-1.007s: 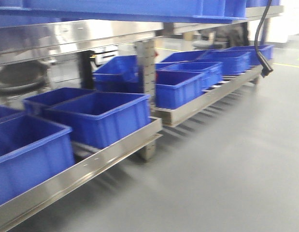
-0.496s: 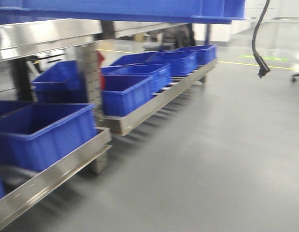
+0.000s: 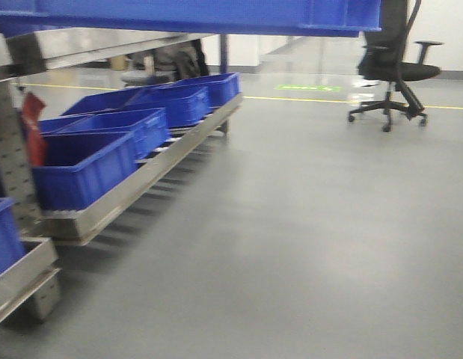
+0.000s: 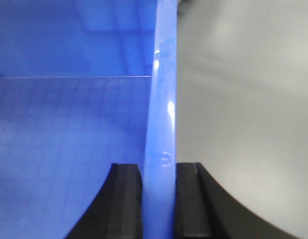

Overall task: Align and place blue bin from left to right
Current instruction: 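Drive the base across the floor carrying the bin raised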

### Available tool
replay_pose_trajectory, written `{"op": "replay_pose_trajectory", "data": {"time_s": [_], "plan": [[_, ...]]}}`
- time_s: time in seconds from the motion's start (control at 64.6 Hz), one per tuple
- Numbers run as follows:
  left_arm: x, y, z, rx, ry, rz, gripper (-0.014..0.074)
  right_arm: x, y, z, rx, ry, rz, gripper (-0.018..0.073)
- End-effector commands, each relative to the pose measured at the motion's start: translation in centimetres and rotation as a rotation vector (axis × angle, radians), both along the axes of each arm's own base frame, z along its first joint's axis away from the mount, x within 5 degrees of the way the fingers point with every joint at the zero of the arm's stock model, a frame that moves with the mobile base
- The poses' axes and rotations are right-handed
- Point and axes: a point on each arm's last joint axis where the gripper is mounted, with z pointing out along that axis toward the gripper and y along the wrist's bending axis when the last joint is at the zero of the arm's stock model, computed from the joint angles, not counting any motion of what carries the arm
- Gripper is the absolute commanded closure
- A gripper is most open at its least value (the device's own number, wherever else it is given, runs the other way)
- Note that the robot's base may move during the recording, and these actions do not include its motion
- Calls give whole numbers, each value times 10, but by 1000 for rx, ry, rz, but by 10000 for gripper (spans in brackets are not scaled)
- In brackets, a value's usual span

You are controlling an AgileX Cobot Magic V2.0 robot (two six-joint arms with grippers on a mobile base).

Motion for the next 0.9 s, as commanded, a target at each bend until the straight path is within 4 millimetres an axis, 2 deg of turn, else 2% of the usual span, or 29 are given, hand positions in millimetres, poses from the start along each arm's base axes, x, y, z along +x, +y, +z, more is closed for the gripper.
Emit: {"op": "replay_pose_trajectory", "data": {"time_s": [0.0,0.883], "plan": [[-16,-7,23,-46,-105,-97,707,4,-7,18,-24,-168,-20,711],[-16,-7,23,-46,-105,-97,707,5,-7,19,-23,-174,-20,711]]}}
